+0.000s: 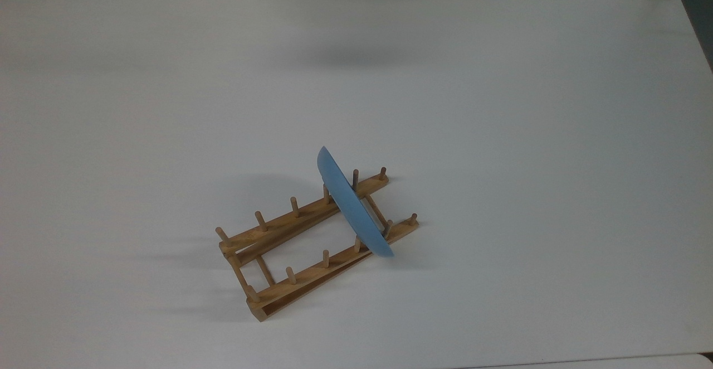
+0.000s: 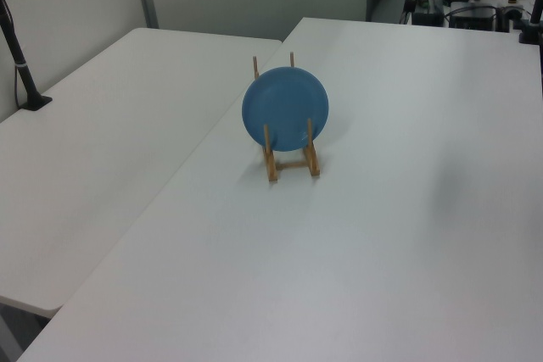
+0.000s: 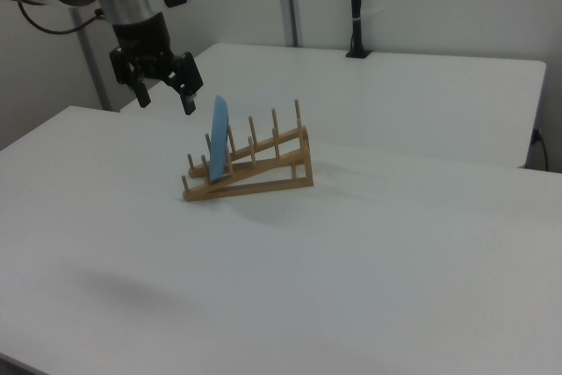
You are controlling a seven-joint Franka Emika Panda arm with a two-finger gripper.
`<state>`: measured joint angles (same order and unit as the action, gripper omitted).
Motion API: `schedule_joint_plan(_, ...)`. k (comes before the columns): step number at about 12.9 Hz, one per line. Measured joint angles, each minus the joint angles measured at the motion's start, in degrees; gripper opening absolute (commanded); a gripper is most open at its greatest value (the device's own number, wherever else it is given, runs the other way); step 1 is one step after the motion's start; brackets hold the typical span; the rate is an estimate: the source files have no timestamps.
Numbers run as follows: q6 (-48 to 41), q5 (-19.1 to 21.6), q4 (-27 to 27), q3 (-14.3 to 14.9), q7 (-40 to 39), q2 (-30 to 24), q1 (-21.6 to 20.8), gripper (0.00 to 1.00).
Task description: Pick plate from plate rack
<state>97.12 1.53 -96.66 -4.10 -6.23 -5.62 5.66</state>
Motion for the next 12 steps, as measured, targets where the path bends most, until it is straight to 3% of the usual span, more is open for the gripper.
schedule_joint_plan(5, 0.0, 0.01, -0.05, -0.02, -0.4, 0.02, 0.0, 1.0)
schedule_joint_plan(10, -0.97, 0.01, -0.39, 0.05, -15.17, 0.5, 0.26, 1.0)
schedule_joint_plan(12, -0.8, 0.01, -0.39, 0.17, -17.29, 0.75, 0.74, 1.0)
